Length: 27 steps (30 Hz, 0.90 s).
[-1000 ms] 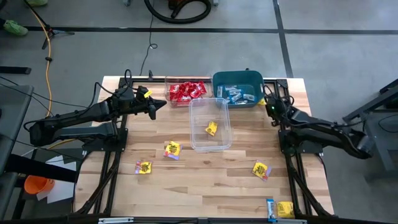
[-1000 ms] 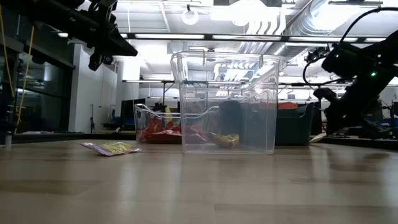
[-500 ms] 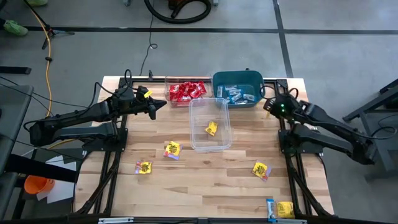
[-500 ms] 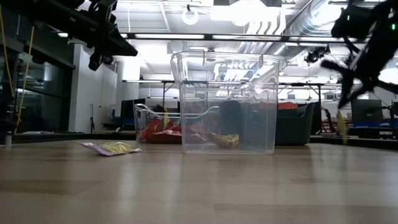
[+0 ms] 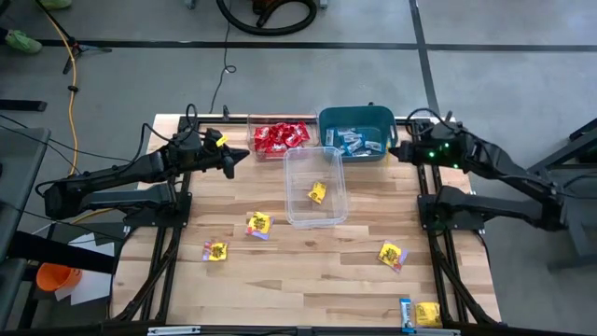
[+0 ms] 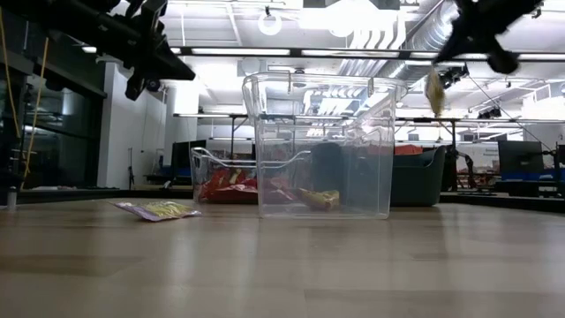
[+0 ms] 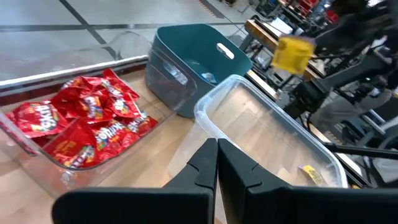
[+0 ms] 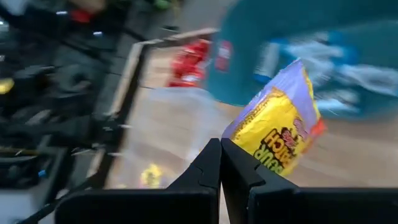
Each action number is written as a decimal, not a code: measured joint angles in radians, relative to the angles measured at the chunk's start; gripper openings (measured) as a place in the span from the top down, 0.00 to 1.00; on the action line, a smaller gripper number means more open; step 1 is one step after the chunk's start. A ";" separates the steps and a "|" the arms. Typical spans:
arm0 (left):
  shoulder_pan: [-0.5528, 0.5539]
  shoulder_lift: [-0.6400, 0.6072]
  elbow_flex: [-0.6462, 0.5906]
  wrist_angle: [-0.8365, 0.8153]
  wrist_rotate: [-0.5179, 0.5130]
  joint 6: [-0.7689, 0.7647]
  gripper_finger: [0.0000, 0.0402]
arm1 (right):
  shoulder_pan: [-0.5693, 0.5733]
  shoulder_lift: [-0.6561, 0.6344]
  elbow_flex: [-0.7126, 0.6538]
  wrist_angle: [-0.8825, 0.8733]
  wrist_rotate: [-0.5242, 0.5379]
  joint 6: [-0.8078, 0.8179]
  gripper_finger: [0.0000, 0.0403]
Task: Sort candy
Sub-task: Put the yellow candy into the transparent container
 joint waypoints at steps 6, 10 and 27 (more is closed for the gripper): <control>0.000 0.000 0.000 0.001 -0.032 0.000 1.00 | 0.068 0.155 0.078 0.227 -0.003 -0.042 1.00; 0.000 0.000 0.000 0.001 -0.032 0.000 1.00 | 0.108 0.279 0.134 0.378 -0.032 -0.139 1.00; -0.009 0.010 0.000 0.681 0.261 0.013 1.00 | 0.135 0.537 0.383 0.633 -0.444 -0.643 1.00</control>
